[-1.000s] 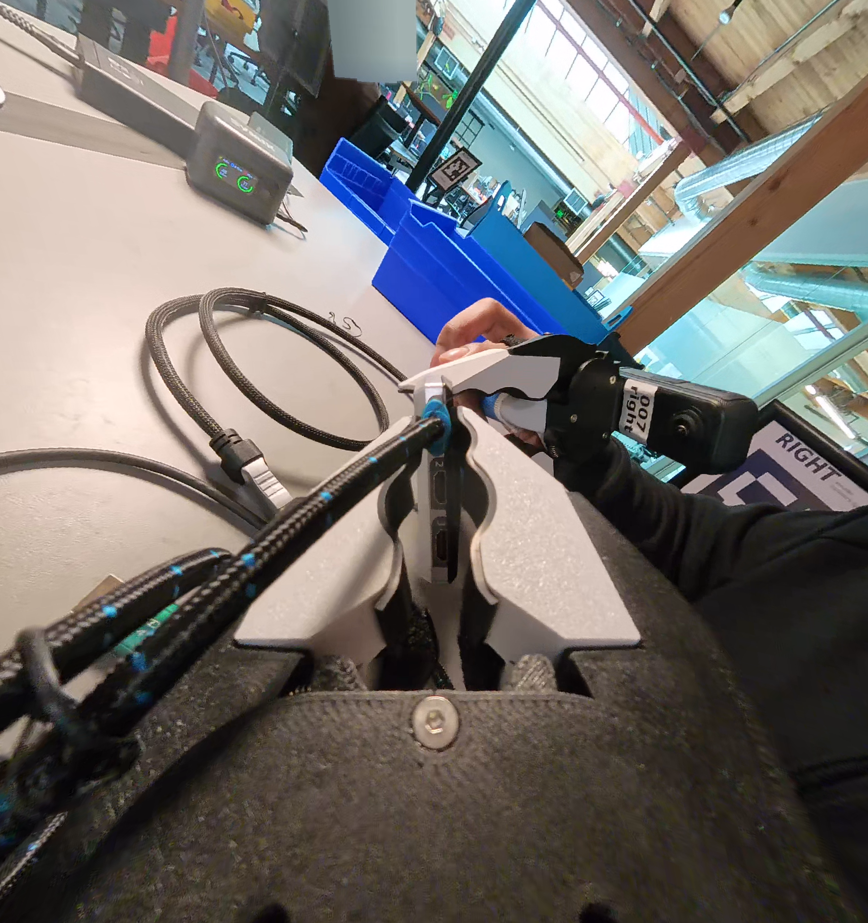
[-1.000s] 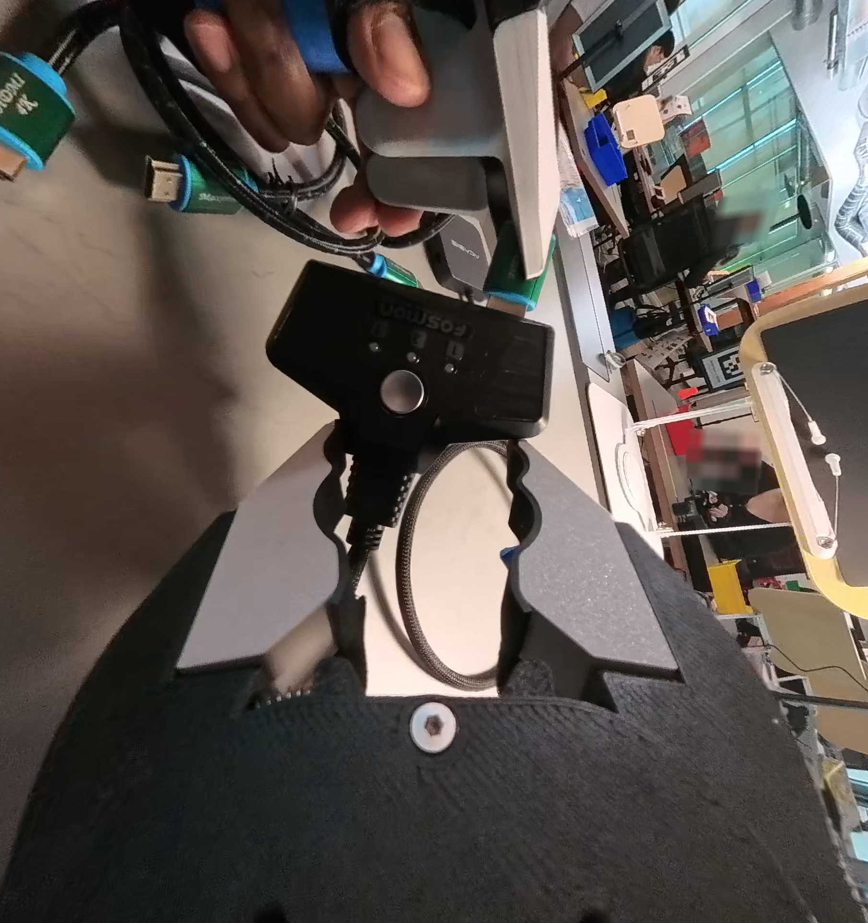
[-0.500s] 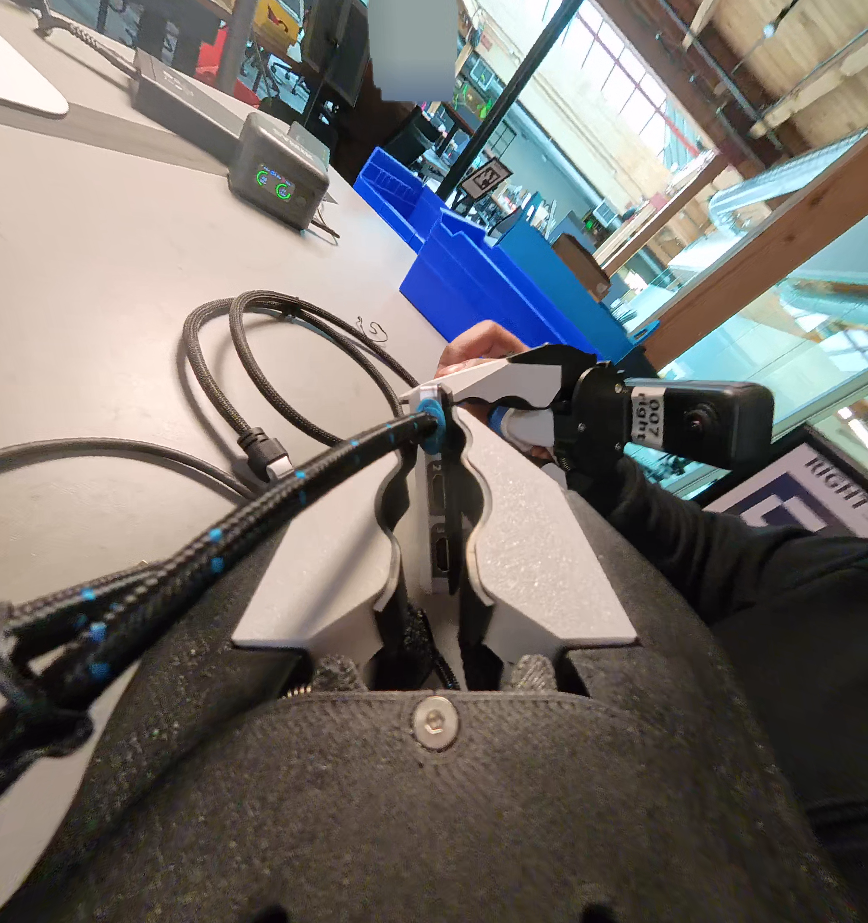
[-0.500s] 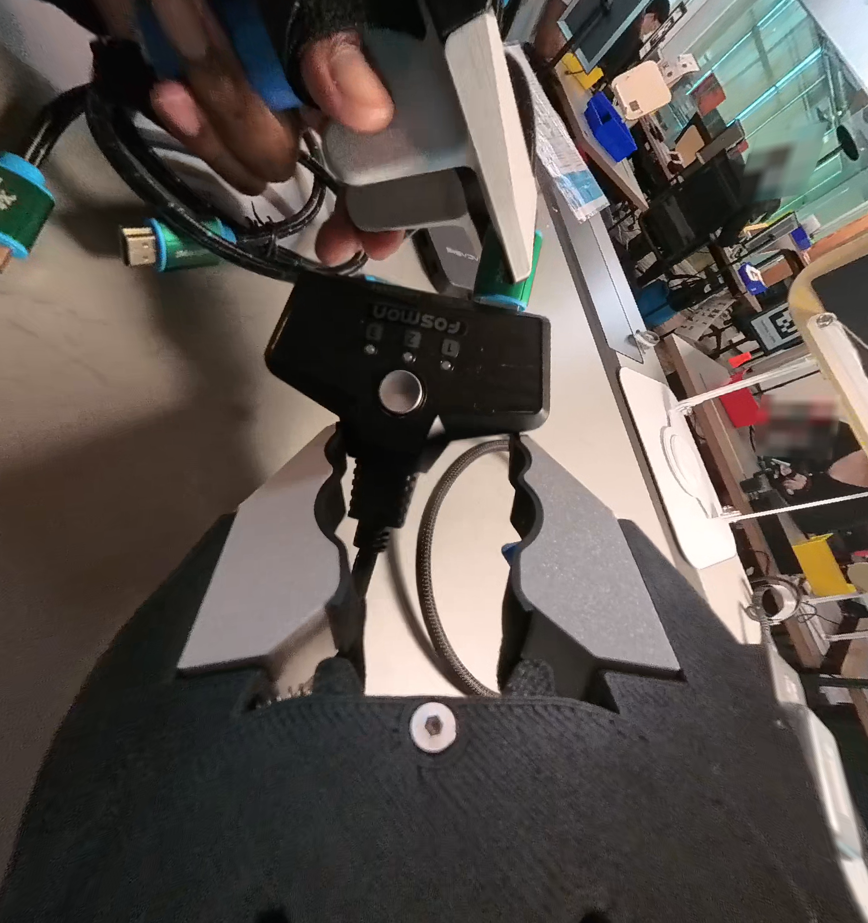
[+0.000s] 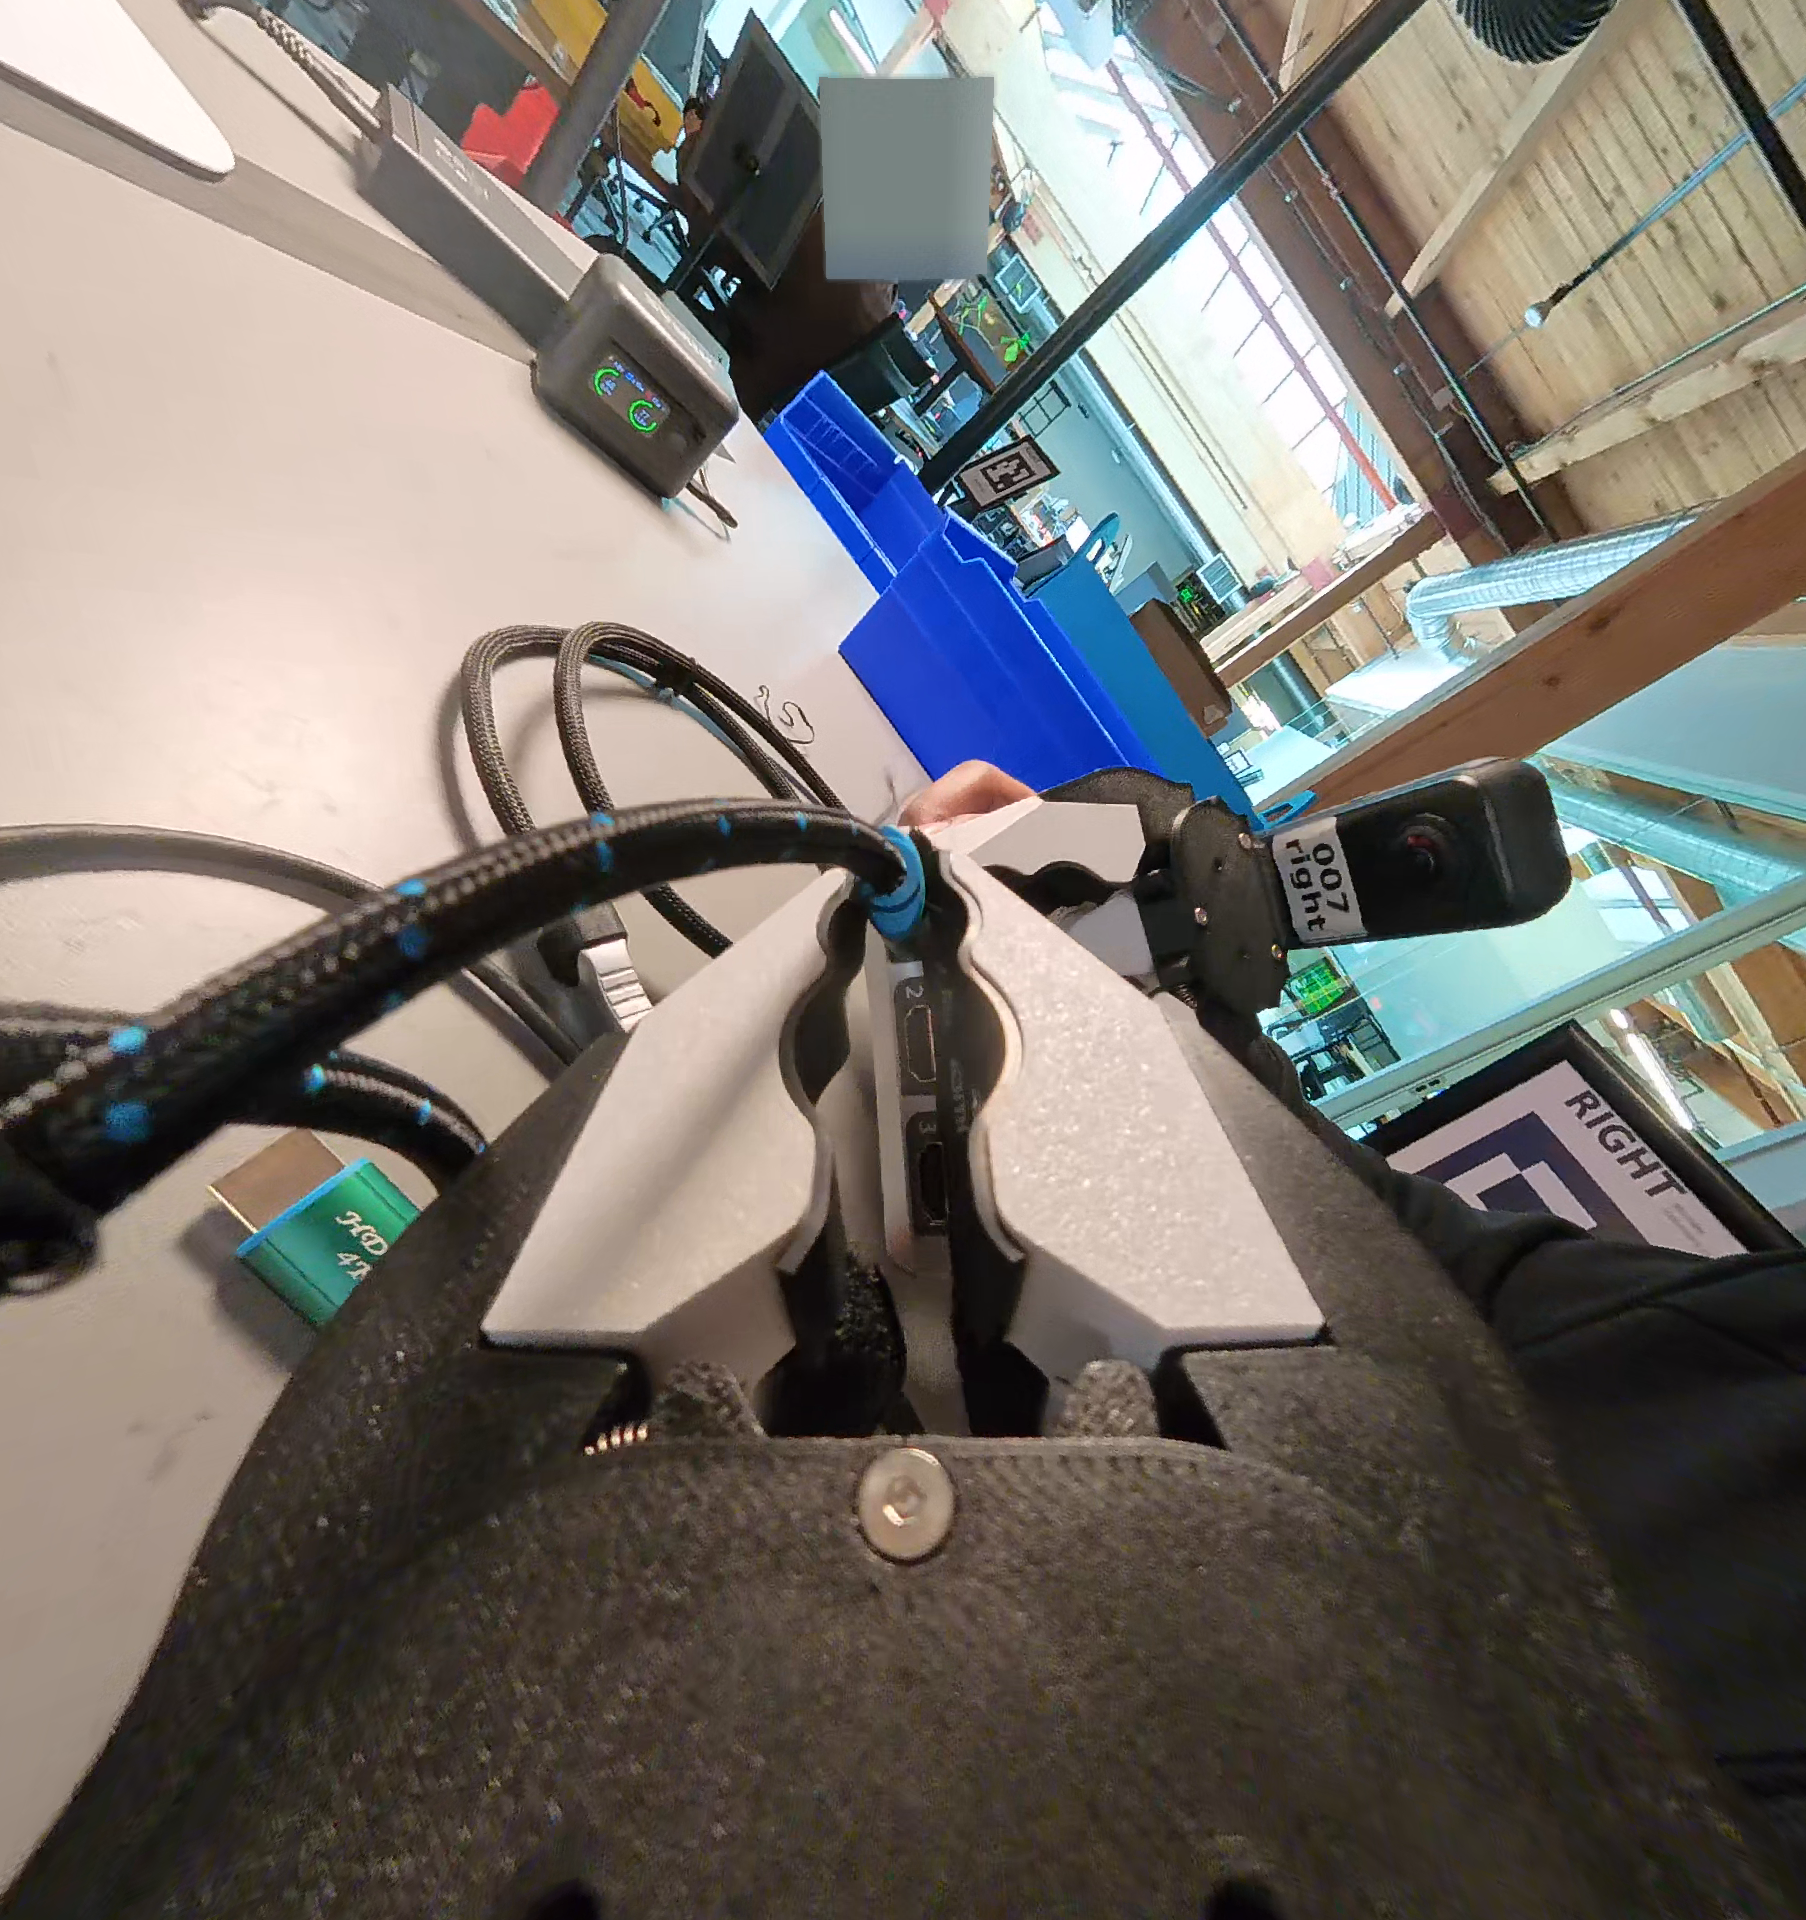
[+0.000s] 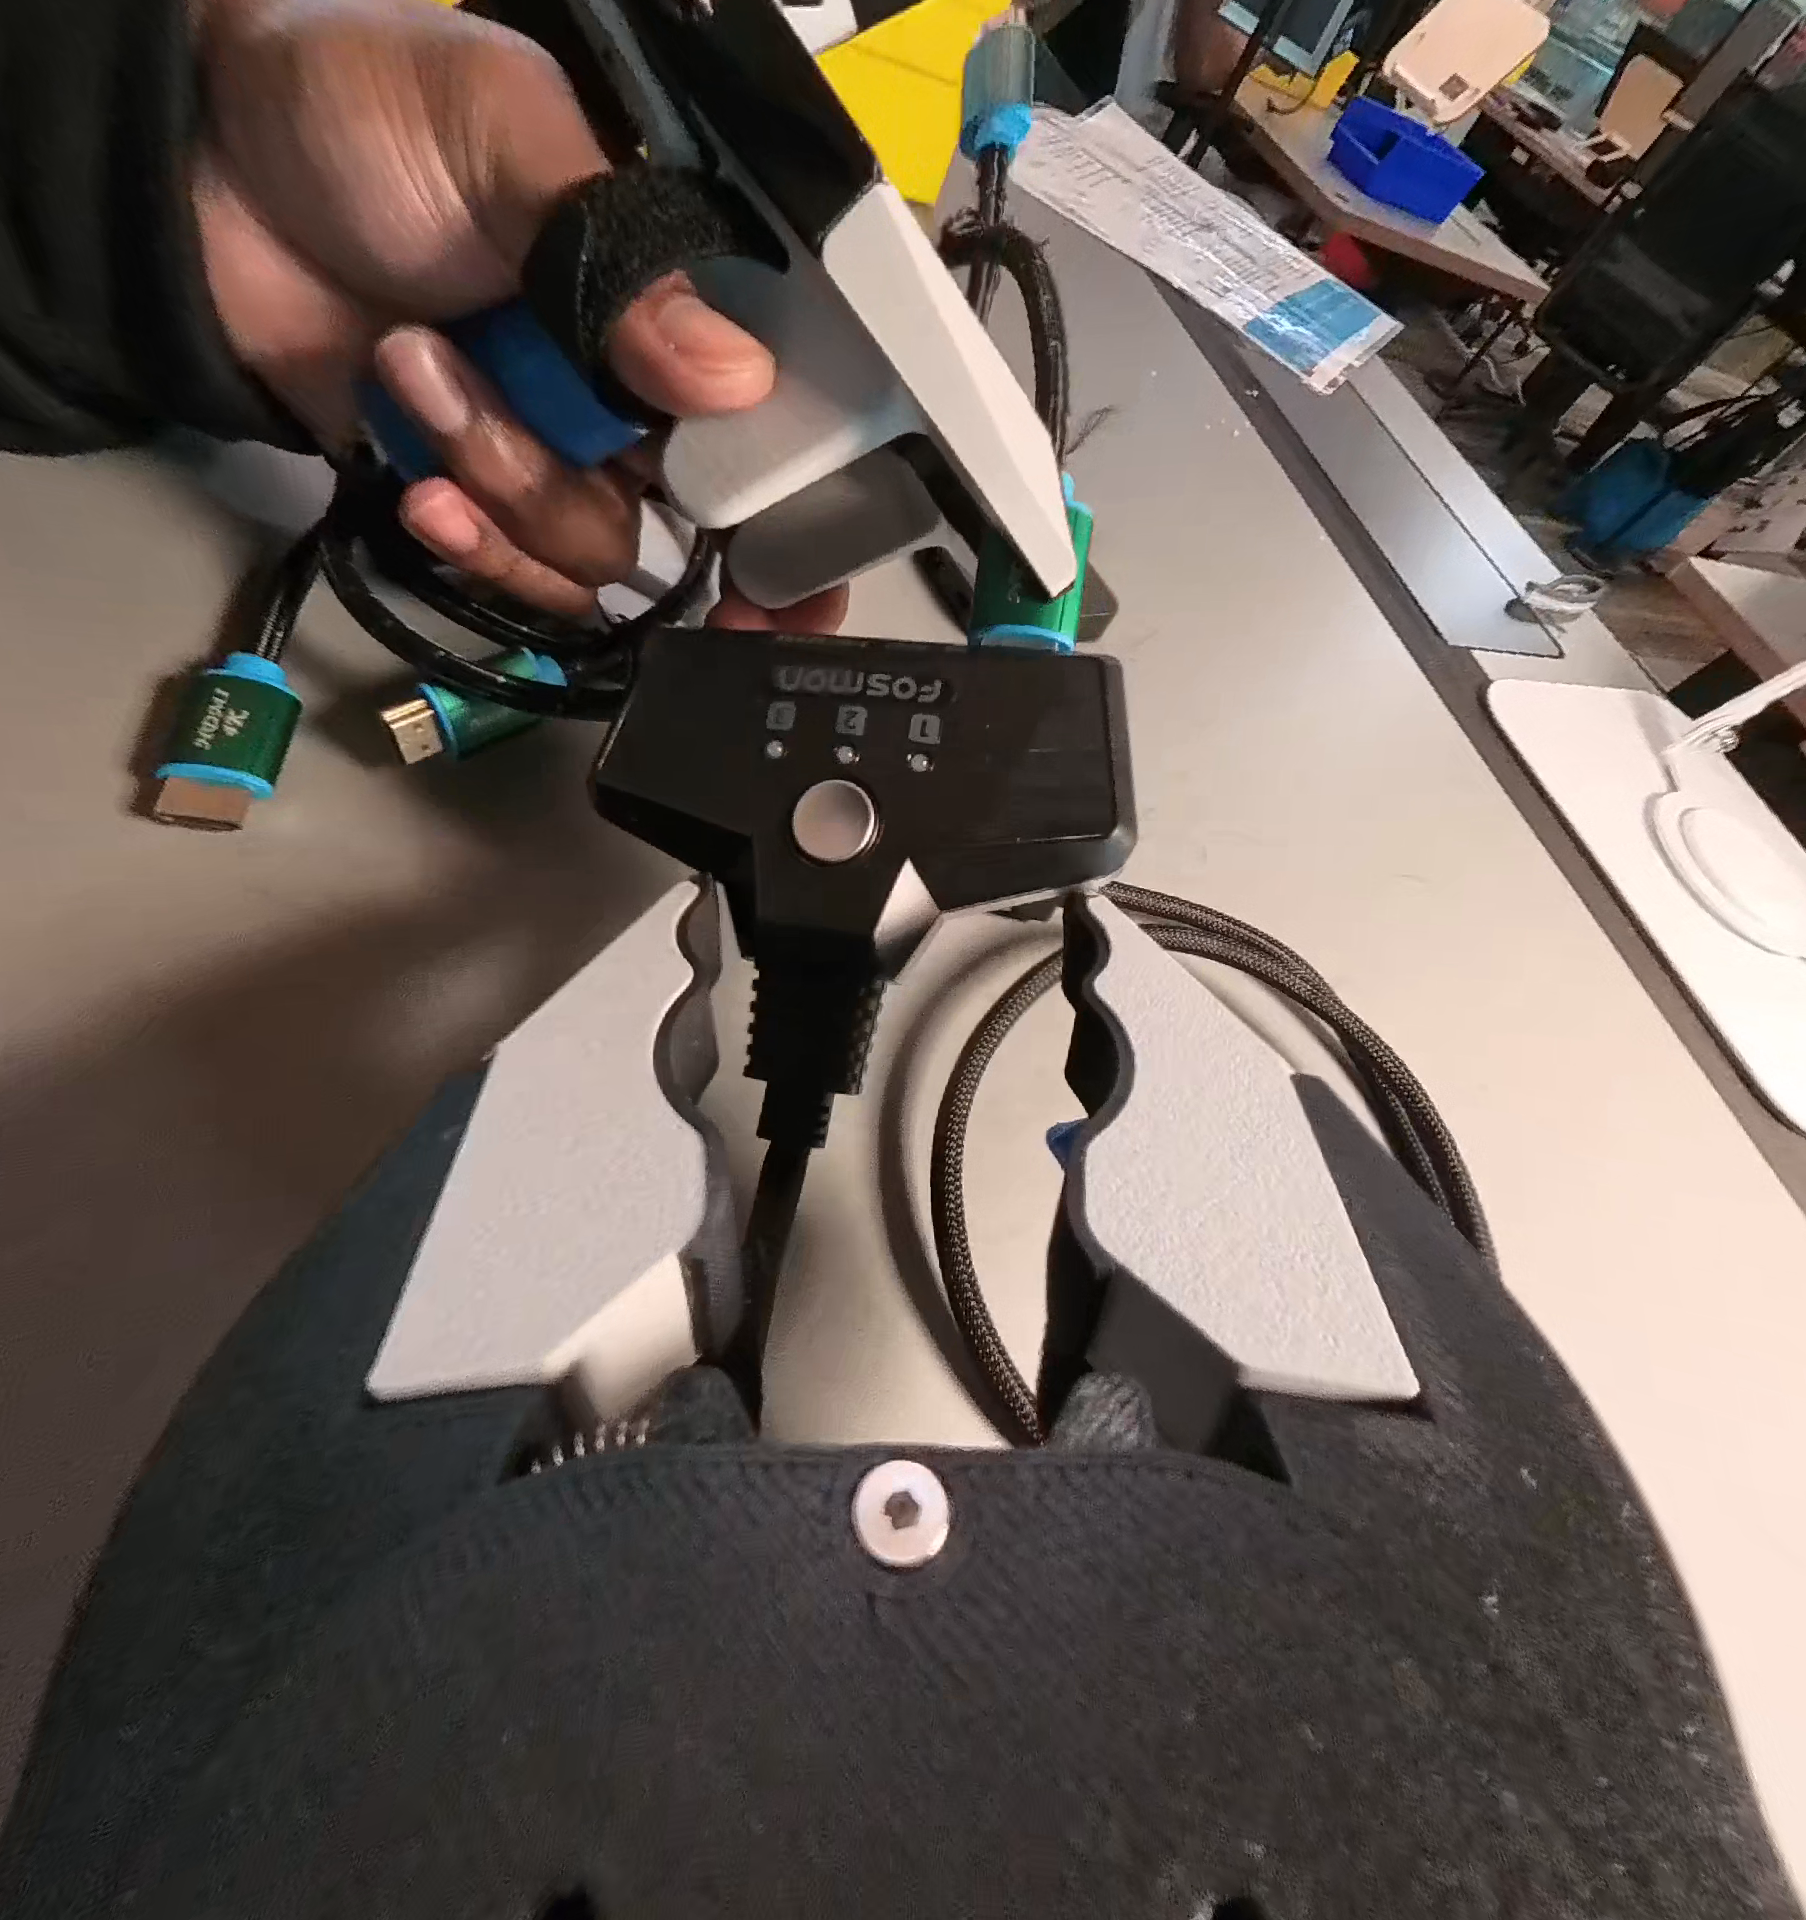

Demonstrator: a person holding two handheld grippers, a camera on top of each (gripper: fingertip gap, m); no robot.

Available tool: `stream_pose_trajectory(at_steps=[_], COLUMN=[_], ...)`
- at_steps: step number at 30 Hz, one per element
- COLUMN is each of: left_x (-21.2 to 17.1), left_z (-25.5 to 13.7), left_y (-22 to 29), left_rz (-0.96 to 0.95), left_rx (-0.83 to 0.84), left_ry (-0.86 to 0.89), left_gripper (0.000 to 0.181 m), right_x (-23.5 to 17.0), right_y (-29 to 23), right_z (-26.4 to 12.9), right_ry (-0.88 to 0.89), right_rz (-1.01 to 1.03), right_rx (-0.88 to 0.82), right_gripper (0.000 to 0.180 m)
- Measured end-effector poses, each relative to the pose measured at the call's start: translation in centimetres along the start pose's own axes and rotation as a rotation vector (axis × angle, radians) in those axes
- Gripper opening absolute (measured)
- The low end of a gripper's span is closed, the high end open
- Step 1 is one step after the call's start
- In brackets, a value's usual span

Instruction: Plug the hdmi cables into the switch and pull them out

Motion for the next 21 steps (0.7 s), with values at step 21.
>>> stream_pose_trajectory(at_steps=[21], left_x=[-0.9], left_z=[1.1], left_y=[-0.7], left_rz=[0.145], left_rx=[0.226], left_ry=[-0.080], left_gripper=[0.022], right_x=[-1.0], right_y=[0.3], right_z=[1.0], right_ry=[-0.059], right_rz=[0.049], right_rx=[-0.010], right_gripper=[0.073])
Point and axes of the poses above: each gripper's, where its closed fingertips meet, z out along the fingers, x out of its top, y = z × x across the jaws, the point moved 4 cm from there along -z, back along the fingers, and after that the axes turned 12 degrees about -y, right-handed, at the moved point
